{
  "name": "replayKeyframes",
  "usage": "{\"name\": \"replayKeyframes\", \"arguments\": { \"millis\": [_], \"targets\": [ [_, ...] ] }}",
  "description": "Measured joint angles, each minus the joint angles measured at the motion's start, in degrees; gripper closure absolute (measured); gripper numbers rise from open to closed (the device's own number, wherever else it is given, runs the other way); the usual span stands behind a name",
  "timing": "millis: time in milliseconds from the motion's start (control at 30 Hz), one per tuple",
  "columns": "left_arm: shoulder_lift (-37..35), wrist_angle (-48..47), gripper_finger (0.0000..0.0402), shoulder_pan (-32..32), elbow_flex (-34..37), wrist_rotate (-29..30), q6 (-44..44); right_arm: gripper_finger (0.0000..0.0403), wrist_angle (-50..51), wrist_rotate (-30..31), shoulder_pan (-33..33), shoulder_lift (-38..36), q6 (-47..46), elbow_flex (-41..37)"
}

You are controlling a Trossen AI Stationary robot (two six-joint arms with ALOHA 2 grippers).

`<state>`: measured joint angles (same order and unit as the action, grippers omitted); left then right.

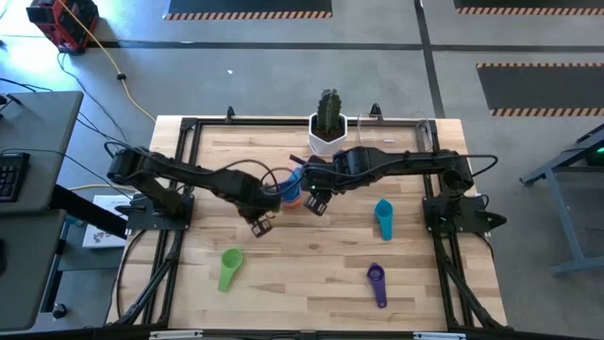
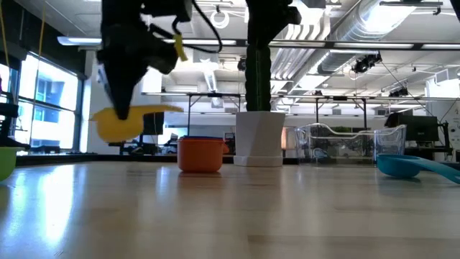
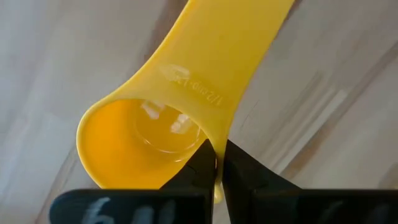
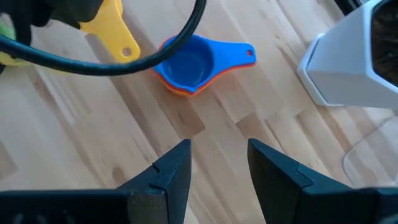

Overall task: Nest measuring cups in basket
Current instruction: Stack the yellow measuring cup on top of the blue measuring cup

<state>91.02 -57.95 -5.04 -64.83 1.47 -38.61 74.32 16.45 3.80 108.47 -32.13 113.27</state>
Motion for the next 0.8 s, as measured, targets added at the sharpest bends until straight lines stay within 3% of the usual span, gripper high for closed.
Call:
{"name": "replayKeyframes", "arguments": {
  "millis": [300,567,800],
  "targets": [
    [-0.1,5.1,0.0390,5.0,-7.0,0.3,-5.9,0.0253,-0.2,-0.1,-3.8,0.0,-3.6,0.0],
    [-0.1,14.5,0.0389,9.9,-7.5,-6.9,-10.9,0.0253,0.5,-0.9,-7.1,0.0,-2.8,0.0],
    [-0.1,18.9,0.0389,12.1,-7.5,-9.5,-13.4,0.0253,4.6,-2.0,-10.5,-1.8,1.4,0.0]
  ]
}}
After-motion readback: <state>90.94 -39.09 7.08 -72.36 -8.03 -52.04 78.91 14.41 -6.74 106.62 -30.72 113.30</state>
